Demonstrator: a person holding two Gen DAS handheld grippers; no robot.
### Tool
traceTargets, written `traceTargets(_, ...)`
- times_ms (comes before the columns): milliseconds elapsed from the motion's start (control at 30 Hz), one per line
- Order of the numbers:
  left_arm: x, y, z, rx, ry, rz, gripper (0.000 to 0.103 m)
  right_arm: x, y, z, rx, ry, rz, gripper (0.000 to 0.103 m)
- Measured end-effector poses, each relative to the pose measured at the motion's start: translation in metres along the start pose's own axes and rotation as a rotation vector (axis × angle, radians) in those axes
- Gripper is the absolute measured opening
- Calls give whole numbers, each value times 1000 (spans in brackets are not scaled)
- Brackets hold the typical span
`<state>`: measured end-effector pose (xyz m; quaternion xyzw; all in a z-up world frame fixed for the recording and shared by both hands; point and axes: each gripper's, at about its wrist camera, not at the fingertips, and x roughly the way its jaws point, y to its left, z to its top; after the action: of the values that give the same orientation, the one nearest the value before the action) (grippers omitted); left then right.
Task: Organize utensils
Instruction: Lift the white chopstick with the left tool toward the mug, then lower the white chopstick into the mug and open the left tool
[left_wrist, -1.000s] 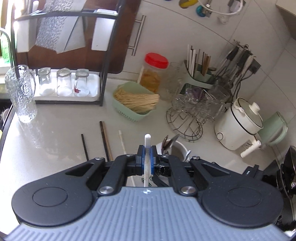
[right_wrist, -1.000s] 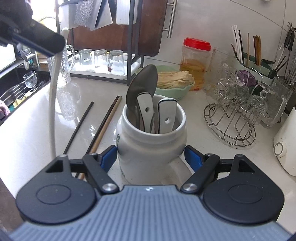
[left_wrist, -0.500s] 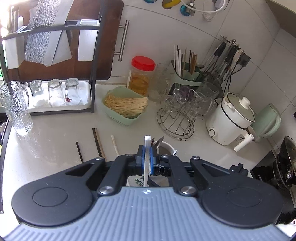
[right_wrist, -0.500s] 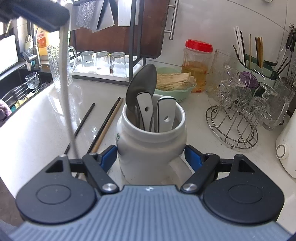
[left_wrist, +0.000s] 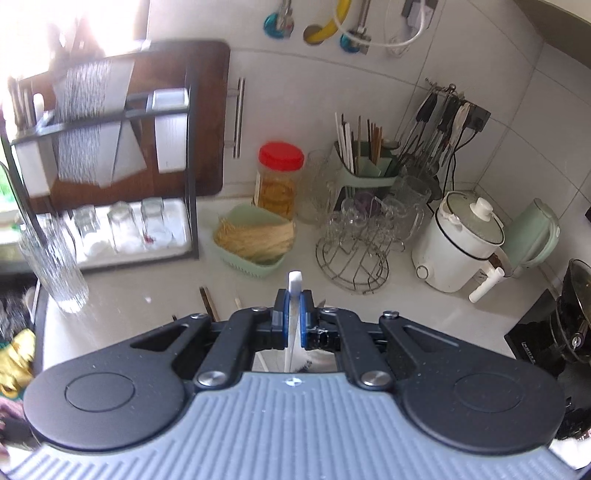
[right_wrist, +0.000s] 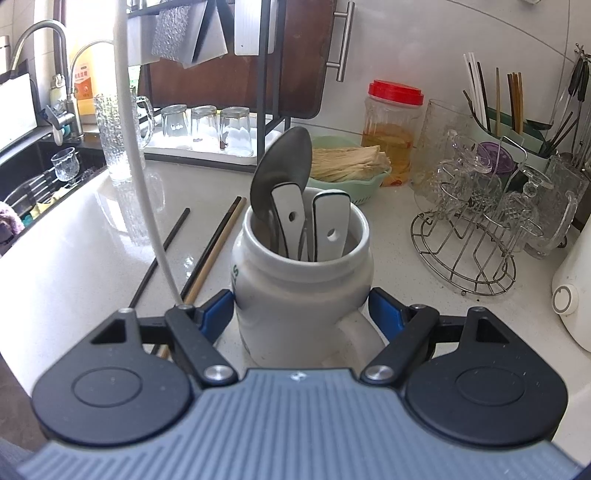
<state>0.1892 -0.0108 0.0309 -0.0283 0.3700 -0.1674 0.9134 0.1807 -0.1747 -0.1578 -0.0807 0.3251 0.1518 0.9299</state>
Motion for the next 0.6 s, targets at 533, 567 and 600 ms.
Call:
traceTargets(533,-35,-36,50,106,-66,-10,6,0,-1,0,-15,-2,13,82)
traceTargets(567,-37,-39,53,114,-69,-13,6,0,-1,0,-15,-2,13,82)
traceTargets(600,-39,-41,54,119,-71,-19,6,0,0,-1,-15,-3,13,82)
